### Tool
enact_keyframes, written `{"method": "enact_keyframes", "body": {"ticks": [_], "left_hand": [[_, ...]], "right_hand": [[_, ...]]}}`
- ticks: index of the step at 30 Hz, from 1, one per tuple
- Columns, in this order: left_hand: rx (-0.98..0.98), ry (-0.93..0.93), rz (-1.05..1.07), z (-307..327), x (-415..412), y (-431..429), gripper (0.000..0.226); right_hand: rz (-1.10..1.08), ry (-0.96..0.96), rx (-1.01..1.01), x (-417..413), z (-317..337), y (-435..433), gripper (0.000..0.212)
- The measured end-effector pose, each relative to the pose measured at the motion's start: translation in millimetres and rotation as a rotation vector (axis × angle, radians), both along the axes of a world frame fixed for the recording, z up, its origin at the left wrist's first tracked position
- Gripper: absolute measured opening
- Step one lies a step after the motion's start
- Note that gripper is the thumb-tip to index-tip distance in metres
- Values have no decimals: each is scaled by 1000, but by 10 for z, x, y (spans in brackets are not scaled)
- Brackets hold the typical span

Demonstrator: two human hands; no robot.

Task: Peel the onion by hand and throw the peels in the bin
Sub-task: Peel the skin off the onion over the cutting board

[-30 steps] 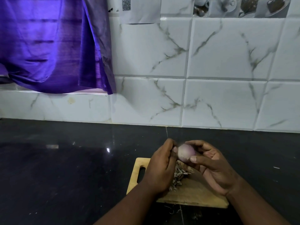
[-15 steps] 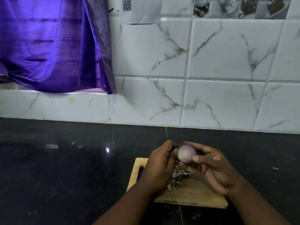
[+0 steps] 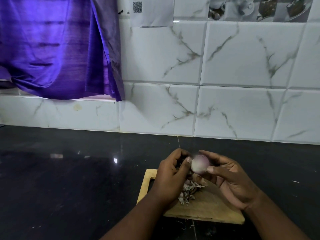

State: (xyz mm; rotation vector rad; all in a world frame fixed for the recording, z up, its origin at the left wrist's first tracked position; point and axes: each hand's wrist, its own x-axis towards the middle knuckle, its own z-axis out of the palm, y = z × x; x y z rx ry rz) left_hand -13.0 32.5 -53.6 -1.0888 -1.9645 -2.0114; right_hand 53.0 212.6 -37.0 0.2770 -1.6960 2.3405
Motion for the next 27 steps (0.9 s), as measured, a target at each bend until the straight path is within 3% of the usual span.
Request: {"method": "enact_keyframes", "body": {"ticks": [4, 16, 27], "left_hand": [[-4, -16, 20, -26, -39, 10, 15], [-130, 276, 281, -19, -89, -12, 16], [-141, 357, 318, -11, -105, -27, 11]], "right_hand": [[-2, 3, 33, -7, -13, 7, 48], [-64, -52, 19, -56, -47, -5, 37], [-91, -70, 54, -47, -31, -23, 30]]}}
